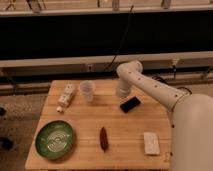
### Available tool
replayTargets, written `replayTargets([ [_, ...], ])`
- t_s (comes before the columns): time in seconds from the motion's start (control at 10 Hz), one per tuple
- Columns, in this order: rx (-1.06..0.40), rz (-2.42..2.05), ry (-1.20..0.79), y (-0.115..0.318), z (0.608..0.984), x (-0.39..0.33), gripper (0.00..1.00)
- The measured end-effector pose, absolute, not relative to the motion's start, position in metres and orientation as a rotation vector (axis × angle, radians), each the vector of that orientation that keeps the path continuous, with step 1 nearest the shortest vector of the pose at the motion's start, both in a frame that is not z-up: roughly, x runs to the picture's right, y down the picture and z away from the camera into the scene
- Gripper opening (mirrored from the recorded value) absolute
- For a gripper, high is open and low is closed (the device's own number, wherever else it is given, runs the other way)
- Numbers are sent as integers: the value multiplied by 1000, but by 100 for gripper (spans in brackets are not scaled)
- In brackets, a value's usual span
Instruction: Push the eraser across the table
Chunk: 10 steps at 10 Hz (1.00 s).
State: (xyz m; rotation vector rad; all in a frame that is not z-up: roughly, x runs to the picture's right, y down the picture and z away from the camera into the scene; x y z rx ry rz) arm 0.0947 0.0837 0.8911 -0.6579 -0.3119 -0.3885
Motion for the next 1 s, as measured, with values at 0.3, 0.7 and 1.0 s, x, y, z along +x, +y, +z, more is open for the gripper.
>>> replayTargets([
  [0.3,-658,-330,-278,80,892,123,0],
  [0.7,-664,-224,-197,75,895,211,0],
  [1.0,-667,-162,-143,72,896,249,0],
])
